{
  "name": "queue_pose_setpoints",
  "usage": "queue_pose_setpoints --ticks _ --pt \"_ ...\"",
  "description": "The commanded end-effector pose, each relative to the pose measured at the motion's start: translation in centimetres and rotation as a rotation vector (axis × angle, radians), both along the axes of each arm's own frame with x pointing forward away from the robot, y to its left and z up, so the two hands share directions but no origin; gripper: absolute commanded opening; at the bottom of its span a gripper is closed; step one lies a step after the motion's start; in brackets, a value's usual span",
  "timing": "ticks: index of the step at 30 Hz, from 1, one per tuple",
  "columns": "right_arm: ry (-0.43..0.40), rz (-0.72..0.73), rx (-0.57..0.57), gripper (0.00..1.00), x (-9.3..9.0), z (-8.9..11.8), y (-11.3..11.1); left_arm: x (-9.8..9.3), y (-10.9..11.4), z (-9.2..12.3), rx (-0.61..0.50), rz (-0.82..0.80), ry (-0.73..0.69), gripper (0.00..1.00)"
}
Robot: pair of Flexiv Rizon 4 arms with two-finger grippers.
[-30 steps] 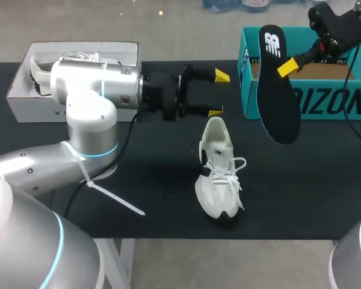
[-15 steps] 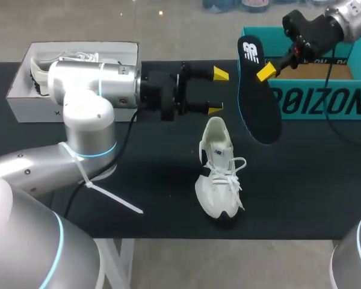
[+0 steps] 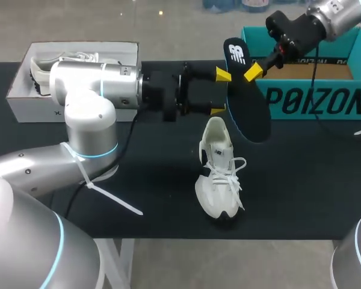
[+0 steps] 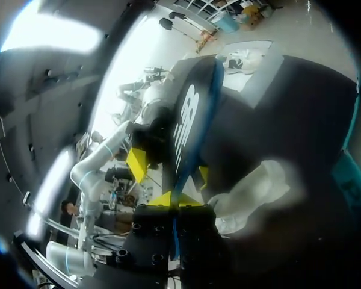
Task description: Take the shoe out of the shoebox, open the shoe tongue, remove and reinsert the insole, then place the shoe into the shoebox
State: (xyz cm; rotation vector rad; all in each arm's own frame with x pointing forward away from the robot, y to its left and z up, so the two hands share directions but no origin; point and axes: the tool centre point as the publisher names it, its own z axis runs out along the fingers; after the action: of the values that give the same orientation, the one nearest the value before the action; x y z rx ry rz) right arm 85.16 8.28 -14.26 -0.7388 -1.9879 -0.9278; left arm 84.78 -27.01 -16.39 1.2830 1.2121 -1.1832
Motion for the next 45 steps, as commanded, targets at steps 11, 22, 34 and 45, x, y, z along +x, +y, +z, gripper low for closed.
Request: queue_pose_setpoints --ticks 11,22,34,45 --pt "0.013 0.020 0.015 0.00 0.5 -0.4 0.8 0.4 -1.5 -0.2 -0.002 -0.006 -0.030 0.36" --pt "0.027 0.024 0.029 0.00 -0.2 -0.7 1.1 0.3 -2.0 -0.4 -0.009 -0.009 -0.035 0.02" --pt "0.035 -0.014 0.002 1.00 -0.5 -0.9 1.0 0.4 -1.7 -0.5 -0.011 -0.003 -0.035 0.00" --pt "-0.166 -0.095 -0.149 1.00 -2.8 3.6 -4.2 1.0 -0.2 -1.4 0.013 -0.002 -0.011 0.00"
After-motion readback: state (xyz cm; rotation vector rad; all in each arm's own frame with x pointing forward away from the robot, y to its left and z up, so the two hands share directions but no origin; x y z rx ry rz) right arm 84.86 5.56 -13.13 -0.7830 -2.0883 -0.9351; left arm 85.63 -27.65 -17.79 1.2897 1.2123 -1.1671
